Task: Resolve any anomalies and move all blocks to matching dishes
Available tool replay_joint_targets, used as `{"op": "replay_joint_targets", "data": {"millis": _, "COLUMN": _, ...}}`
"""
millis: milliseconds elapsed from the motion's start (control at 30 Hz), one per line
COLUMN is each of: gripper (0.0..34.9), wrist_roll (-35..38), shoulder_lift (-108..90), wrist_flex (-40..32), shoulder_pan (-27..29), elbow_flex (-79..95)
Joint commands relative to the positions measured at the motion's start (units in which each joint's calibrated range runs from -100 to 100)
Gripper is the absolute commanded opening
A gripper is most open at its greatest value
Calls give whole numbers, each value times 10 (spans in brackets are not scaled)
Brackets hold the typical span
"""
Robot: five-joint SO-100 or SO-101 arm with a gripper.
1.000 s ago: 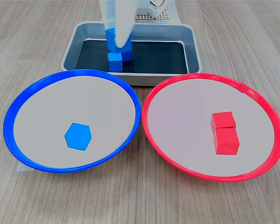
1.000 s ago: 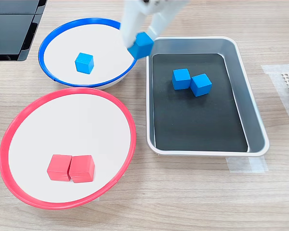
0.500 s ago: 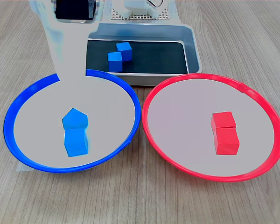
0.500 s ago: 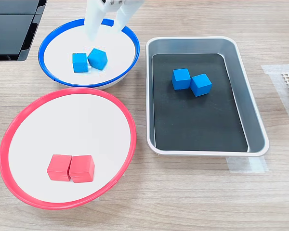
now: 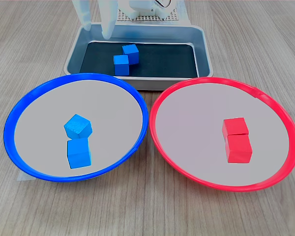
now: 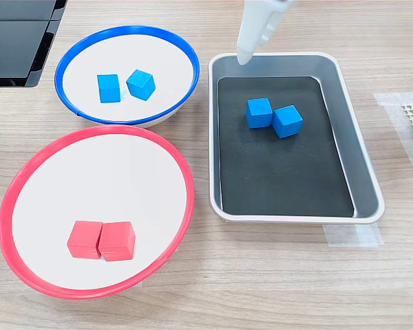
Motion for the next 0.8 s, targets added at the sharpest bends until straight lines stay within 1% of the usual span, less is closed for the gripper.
{"op": "replay_joint_targets", "data": {"millis": 0, "gripper": 129, "wrist_roll": 64, "shoulder_lift": -39, "wrist_flex": -84, "shoulder_pan": -13, "elbow_flex": 95}}
{"op": "replay_joint_targets", "data": {"millis": 100, "gripper": 144, "wrist_roll": 90, "shoulder_lift": -35, "wrist_flex": -117, "shoulder_pan": -27, "elbow_flex": 131}}
{"op": "replay_joint_targets", "data": {"millis": 300, "gripper": 140, "wrist_roll": 110, "shoulder_lift": -26, "wrist_flex": -181, "shoulder_pan": -58, "elbow_flex": 198}}
{"op": "replay_joint_targets", "data": {"millis": 400, "gripper": 140, "wrist_roll": 106, "shoulder_lift": -24, "wrist_flex": -185, "shoulder_pan": -78, "elbow_flex": 207}}
{"op": "replay_joint_targets", "data": {"millis": 500, "gripper": 151, "wrist_roll": 107, "shoulder_lift": -23, "wrist_flex": -185, "shoulder_pan": -93, "elbow_flex": 213}}
{"op": "replay_joint_targets", "data": {"millis": 667, "gripper": 157, "wrist_roll": 119, "shoulder_lift": -18, "wrist_flex": -194, "shoulder_pan": -94, "elbow_flex": 227}}
{"op": "replay_joint_targets", "data": {"millis": 767, "gripper": 158, "wrist_roll": 126, "shoulder_lift": -18, "wrist_flex": -217, "shoulder_pan": -93, "elbow_flex": 244}}
